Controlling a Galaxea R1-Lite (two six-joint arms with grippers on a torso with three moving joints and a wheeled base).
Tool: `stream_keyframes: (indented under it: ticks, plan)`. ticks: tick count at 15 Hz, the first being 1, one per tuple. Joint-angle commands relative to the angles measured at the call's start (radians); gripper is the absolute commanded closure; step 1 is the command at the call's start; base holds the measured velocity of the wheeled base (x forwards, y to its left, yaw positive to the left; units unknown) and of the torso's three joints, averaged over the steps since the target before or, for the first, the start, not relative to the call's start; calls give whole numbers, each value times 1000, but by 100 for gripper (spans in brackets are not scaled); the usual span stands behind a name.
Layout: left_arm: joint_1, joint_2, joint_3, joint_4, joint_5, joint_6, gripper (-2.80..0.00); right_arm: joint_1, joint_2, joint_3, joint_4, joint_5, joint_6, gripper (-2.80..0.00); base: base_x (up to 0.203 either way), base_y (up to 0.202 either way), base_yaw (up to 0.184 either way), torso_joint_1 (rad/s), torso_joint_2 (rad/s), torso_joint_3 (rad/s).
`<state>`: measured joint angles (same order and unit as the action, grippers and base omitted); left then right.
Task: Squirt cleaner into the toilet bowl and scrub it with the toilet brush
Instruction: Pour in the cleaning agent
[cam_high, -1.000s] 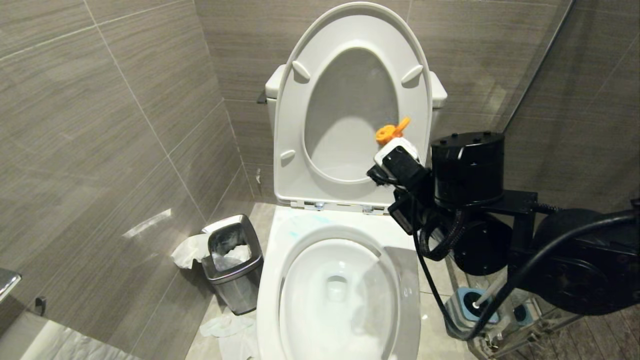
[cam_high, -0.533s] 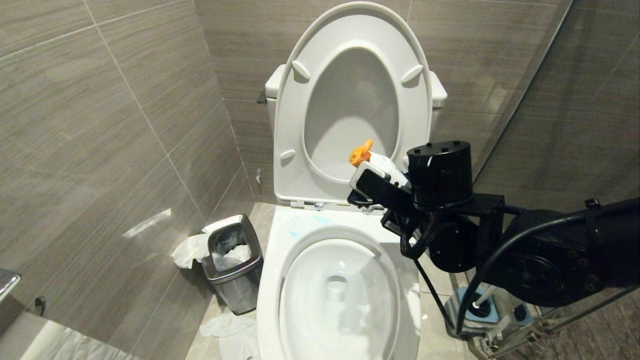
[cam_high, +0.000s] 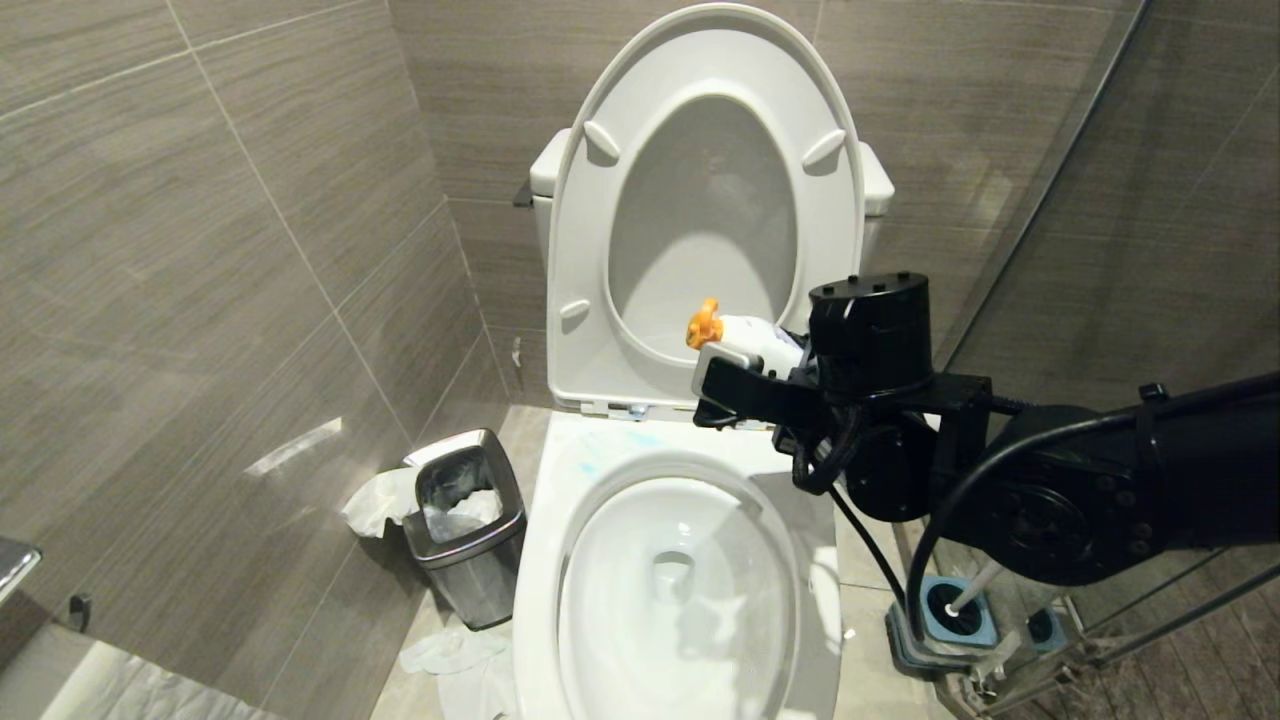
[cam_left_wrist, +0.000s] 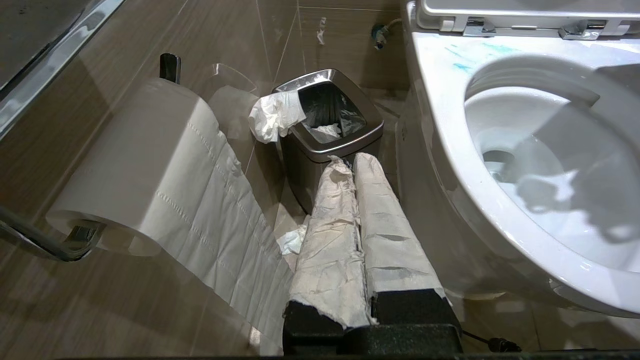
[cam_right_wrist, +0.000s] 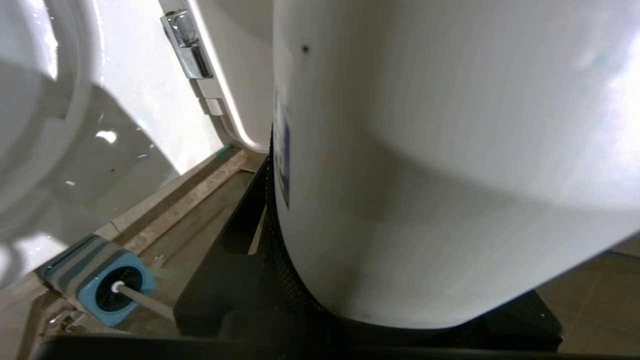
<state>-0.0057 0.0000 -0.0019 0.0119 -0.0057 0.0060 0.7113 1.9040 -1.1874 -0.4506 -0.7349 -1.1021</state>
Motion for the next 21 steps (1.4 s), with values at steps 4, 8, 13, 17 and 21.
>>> stream_keyframes:
  ticks: [4,8,13,17,21]
  plan:
    - [0,2,0,0,0,0,0,-3,5,-16,0,-7,-134,0,0,0,0,0,0,0]
    - [0,2,0,0,1,0,0,-1,37,-70,0,-39,-268,0,0,0,0,0,0,0]
    - [0,2,0,0,0,0,0,-2,46,-92,-1,-110,-453,0,0,0,0,0,0,0]
    - [0,2,0,0,1,0,0,-3,46,-92,0,-124,-569,0,0,0,0,0,0,0]
    - [0,2,0,0,0,0,0,-1,45,-106,0,-134,-651,0,0,0,0,0,0,0]
